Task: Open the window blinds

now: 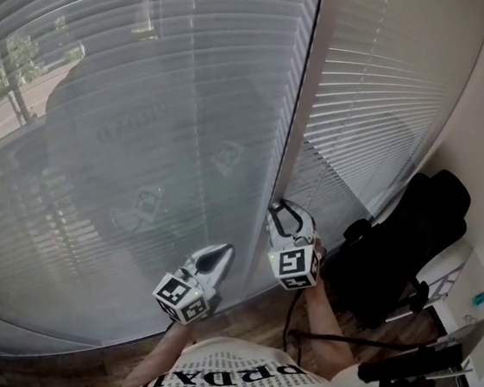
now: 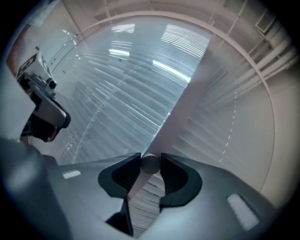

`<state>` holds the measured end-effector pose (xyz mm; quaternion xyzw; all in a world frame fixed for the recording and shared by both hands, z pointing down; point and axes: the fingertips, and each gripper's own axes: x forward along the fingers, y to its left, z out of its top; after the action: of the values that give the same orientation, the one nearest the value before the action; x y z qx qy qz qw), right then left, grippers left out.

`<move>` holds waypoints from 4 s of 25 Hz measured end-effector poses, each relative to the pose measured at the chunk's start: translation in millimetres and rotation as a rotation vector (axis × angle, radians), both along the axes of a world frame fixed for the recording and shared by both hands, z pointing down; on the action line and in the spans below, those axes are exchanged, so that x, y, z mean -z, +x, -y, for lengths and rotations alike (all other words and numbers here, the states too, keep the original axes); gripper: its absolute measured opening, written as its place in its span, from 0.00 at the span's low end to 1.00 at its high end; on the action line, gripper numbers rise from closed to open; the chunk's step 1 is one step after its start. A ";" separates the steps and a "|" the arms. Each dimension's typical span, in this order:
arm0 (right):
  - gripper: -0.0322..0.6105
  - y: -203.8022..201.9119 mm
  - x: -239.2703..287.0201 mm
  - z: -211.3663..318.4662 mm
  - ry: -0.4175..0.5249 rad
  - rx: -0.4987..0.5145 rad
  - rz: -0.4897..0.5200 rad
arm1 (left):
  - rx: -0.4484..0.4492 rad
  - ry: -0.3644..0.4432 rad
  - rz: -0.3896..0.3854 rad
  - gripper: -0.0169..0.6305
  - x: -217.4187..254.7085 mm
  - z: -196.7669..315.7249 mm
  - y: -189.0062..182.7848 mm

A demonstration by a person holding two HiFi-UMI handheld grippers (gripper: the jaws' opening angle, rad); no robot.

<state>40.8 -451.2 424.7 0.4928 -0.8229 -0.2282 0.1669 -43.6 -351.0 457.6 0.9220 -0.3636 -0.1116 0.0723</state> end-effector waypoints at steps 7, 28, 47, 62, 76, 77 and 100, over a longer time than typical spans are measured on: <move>0.26 7.0 -3.9 1.4 -0.143 0.017 0.266 | -0.003 -0.005 0.001 0.02 -1.7 -0.6 2.5; 0.26 11.8 -5.2 5.3 -0.305 0.048 0.600 | -0.012 -0.013 0.004 0.02 -3.2 -3.5 10.6; 0.27 1.2 -3.3 0.5 -0.073 0.003 -0.028 | 0.006 -0.014 -0.002 0.02 -2.0 -3.5 -0.9; 0.26 9.9 -6.6 5.0 -0.244 0.025 0.320 | -0.002 -0.018 0.001 0.02 -4.2 -2.9 0.8; 0.26 11.4 -6.0 5.6 -0.337 0.047 0.549 | -0.006 -0.020 0.000 0.02 -4.1 -4.4 3.4; 0.26 11.3 -5.9 5.8 -0.329 0.044 0.537 | -0.007 -0.020 0.000 0.02 -4.4 -4.3 3.8; 0.26 5.9 -2.5 0.6 -0.187 0.022 0.209 | 0.002 -0.023 -0.002 0.02 -5.6 -4.1 3.9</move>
<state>46.7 -451.8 427.2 0.4869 -0.8589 -0.0998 0.1232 -39.8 -346.9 463.3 0.9207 -0.3656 -0.1082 0.0832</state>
